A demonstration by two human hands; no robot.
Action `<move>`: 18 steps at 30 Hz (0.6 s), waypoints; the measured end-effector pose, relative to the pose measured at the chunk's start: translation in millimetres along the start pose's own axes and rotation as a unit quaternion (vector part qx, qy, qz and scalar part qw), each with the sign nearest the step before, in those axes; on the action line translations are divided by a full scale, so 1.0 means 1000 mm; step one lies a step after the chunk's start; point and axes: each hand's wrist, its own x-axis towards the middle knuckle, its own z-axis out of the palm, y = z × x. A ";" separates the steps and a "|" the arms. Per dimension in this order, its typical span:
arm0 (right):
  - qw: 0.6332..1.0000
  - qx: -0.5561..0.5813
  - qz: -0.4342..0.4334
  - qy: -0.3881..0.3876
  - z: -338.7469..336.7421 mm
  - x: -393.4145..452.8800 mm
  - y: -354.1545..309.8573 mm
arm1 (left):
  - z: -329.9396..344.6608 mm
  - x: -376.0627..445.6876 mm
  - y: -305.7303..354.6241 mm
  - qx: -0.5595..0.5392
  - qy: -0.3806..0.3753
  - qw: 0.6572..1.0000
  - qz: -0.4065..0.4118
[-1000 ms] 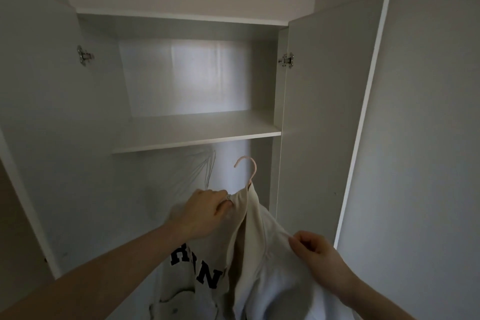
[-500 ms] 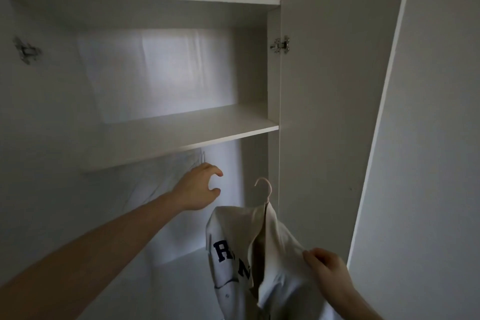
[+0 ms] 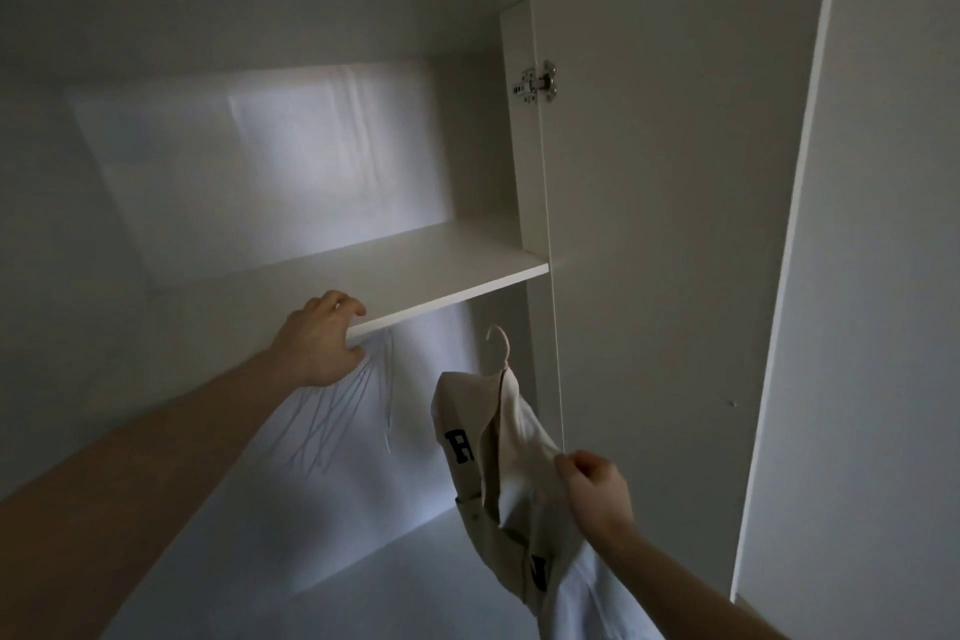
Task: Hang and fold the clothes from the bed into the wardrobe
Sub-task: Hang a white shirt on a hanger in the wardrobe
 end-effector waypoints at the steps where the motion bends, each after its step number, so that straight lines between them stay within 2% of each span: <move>1: 1.000 -0.001 0.002 -0.008 0.007 0.014 -0.001 | 0.004 0.009 -0.002 0.000 -0.003 1.000 -0.010; 8: 0.998 0.003 0.017 -0.052 0.049 0.118 -0.001 | 0.051 0.063 -0.012 -0.077 0.009 0.993 -0.088; 11: 0.997 0.004 0.021 -0.069 0.063 0.157 -0.007 | 0.071 0.076 -0.021 -0.092 -0.028 0.990 -0.104; 18: 0.997 0.007 0.006 -0.082 0.106 0.219 -0.030 | 0.100 0.089 -0.037 -0.032 -0.030 0.994 -0.104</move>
